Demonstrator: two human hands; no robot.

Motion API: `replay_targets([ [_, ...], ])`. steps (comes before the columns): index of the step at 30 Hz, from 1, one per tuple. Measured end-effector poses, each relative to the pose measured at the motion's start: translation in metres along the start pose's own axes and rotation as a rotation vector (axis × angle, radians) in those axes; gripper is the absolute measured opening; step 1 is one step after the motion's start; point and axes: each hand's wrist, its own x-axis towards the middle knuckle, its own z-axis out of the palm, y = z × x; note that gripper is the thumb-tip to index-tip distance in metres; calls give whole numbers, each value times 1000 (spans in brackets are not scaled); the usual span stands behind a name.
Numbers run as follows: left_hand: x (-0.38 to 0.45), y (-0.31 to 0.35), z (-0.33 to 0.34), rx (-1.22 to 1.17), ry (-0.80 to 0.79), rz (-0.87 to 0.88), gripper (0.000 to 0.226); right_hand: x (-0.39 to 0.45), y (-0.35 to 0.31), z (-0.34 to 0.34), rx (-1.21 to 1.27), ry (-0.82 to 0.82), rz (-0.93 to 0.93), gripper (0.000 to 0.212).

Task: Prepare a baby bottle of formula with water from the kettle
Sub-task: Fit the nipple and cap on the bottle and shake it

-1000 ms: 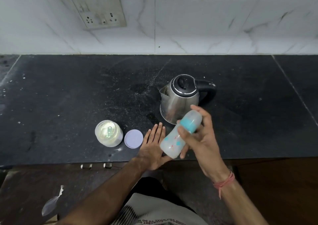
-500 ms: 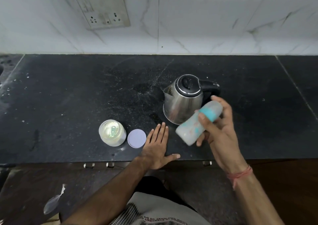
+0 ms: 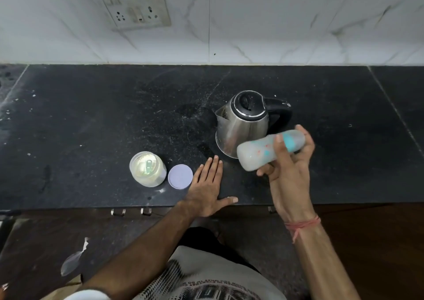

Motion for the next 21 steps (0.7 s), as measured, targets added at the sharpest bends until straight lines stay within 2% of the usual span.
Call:
replay_targets([
  [1,-1,1,1,4,-5,-1,130,0,-1,0,-25,-14,18,63],
  [4,-3,1,-1,-2,-33,-2,134,4,-3,-8,-164,-211,39,69],
  [7,-1,2,-3,6,-27,-5,132,13,-14,-12,-62,-53,-16,68],
  [8,-1,1,-3,5,-33,-5,132,15,-17,-12,-65,-46,-9,68],
  [11,-2,1,-1,9,-36,-5,130,13,-13,-14,-148,-224,9,66],
  [14,0,1,0,23,-28,-4,130,13,-10,-17,1,-34,-11,61],
  [15,-1,3,0,27,-35,-8,131,13,-9,-17,-5,-25,0,61],
  [18,-2,3,-1,37,-55,-11,133,9,-4,-19,-126,-148,18,66],
  [21,0,4,-1,46,-58,-18,133,12,-6,-24,-25,-12,13,60],
])
